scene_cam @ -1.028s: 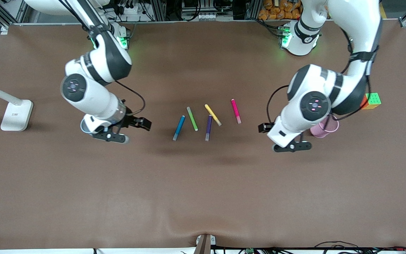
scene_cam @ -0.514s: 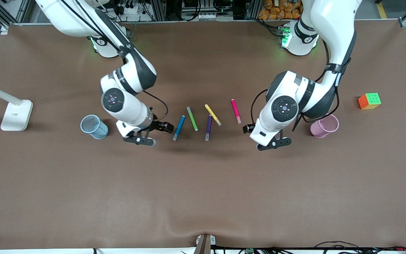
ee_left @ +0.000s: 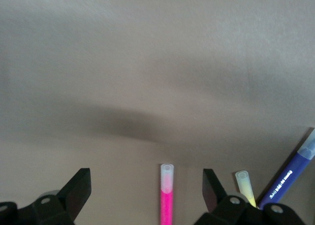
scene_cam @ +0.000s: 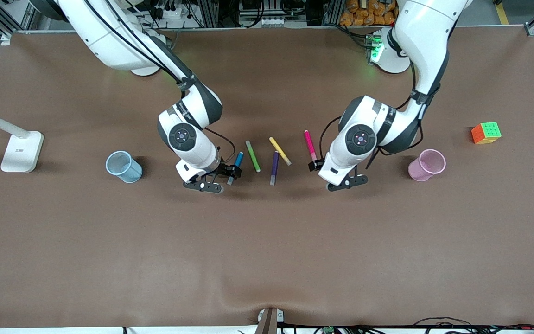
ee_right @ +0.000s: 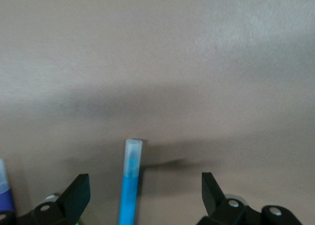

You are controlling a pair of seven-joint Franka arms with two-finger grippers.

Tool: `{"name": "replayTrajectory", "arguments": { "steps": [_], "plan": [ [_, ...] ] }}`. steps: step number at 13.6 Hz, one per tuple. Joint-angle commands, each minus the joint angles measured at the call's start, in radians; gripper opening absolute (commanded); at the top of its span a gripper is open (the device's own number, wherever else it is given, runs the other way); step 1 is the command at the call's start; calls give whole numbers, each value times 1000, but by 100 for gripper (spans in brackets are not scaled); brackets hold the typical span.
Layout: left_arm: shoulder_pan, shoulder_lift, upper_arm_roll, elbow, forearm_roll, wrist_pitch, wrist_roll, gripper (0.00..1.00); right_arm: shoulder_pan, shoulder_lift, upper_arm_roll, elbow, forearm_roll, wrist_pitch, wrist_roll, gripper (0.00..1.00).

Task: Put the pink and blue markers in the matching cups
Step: 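Close the right gripper on the blue marker while the left gripper grasps the pink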

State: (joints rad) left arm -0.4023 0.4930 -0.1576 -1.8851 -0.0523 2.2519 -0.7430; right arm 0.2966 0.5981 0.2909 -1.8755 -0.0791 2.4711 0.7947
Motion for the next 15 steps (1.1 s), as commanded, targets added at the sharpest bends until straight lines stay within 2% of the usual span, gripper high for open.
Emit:
{"name": "replayTrajectory", "arguments": {
  "steps": [1, 4, 5, 8, 9, 11, 14, 15],
  "plan": [
    [-10, 2, -5, -52, -17, 79, -18, 100, 24, 23, -4, 15, -38, 5, 84, 100],
    [-41, 27, -7, -68, -17, 114, -51, 100, 42, 34, -4, 21, -56, 5, 136, 100],
    [-44, 32, -8, -68, -17, 114, -65, 99, 45, 37, -4, 22, -76, 5, 162, 96],
    [-58, 30, -10, -89, -17, 114, -78, 71, 50, 48, -2, 24, -136, 5, 218, 74],
    [-58, 33, -10, -92, -17, 114, -78, 64, 55, 49, -2, 25, -139, 5, 222, 72],
    [-61, 44, -10, -92, -17, 114, -79, 64, 56, 55, -2, 29, -139, 6, 225, 67],
    [-59, 65, -10, -92, -17, 141, -79, 62, 56, 60, -2, 33, -139, 9, 242, 50],
    [-61, 75, -10, -91, -15, 155, -78, 58, 61, 60, -2, 33, -139, 17, 245, 46]
  ]
}}
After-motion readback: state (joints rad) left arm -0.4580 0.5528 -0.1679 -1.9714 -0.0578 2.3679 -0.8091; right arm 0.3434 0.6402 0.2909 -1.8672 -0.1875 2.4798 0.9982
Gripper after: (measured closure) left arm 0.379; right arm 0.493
